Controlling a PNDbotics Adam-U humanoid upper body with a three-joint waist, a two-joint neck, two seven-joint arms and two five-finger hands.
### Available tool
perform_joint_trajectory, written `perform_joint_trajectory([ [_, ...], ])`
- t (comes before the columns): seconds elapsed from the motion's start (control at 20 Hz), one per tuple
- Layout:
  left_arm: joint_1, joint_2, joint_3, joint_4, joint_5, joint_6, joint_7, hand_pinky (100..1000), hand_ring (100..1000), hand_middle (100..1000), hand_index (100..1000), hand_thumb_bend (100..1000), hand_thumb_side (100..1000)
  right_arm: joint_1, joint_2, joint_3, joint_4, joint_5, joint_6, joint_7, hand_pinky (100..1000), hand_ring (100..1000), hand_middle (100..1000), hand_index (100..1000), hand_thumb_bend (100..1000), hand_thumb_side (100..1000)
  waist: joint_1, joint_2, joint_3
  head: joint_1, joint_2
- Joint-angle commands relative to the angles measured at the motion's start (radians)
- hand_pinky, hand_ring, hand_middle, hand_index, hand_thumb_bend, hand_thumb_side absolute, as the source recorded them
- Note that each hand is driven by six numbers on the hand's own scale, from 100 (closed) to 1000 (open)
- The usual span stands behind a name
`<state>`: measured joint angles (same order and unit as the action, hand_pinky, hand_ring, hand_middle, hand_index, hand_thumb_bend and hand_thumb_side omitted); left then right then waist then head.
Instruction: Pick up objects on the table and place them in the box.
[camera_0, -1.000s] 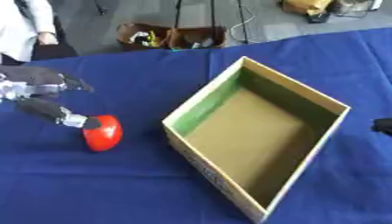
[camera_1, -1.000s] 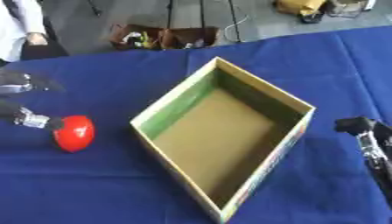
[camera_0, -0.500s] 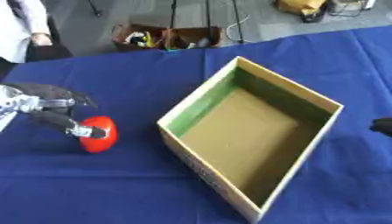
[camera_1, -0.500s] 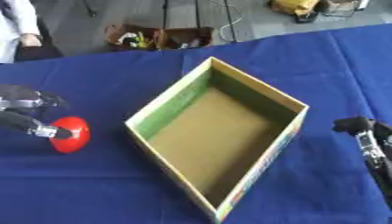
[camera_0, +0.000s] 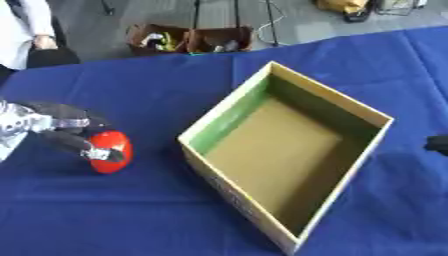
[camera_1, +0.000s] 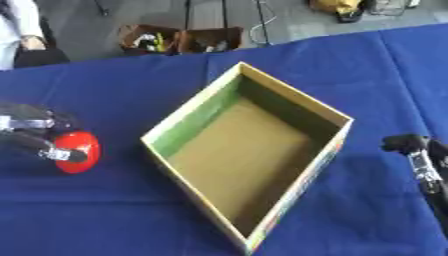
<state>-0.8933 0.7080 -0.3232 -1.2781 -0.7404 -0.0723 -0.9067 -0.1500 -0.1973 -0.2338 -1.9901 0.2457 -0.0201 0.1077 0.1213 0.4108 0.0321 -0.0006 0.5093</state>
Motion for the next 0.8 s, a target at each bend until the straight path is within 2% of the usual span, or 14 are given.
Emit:
perform_joint_trajectory([
  [0.05, -0.018, 0.019, 0.006, 0.002, -0.006, -0.002, 0.000, 352, 720, 962, 1000, 654, 992, -0.008, -0.004, -0.001, -0.010, 0.002, -0.004, -0.002, 869, 817, 592, 690, 100, 918, -0.005, -0.017, 0.000, 0.006, -0.001],
  [0.35, -0.014, 0.014, 0.004, 0.010, 0.013, 0.007, 0.000, 291, 686, 952, 1000, 634, 943, -0.007, -0.002, -0.003, -0.010, 0.002, -0.005, -0.004, 870, 816, 590, 686, 100, 915, -0.006, -0.017, -0.002, 0.009, 0.001],
  [0.45, -0.014, 0.011, 0.003, 0.009, 0.025, 0.013, 0.000, 259, 646, 925, 1000, 632, 928, -0.007, -0.001, -0.003, -0.010, 0.003, -0.004, -0.004, 870, 815, 588, 686, 100, 922, -0.006, -0.016, -0.002, 0.008, 0.001],
  [0.8, -0.012, 0.010, -0.011, -0.008, 0.031, 0.024, 0.011, 182, 597, 877, 1000, 617, 849, -0.007, 0.002, -0.005, -0.010, 0.004, 0.000, -0.004, 871, 815, 588, 686, 100, 923, -0.004, -0.015, -0.004, 0.008, 0.005],
])
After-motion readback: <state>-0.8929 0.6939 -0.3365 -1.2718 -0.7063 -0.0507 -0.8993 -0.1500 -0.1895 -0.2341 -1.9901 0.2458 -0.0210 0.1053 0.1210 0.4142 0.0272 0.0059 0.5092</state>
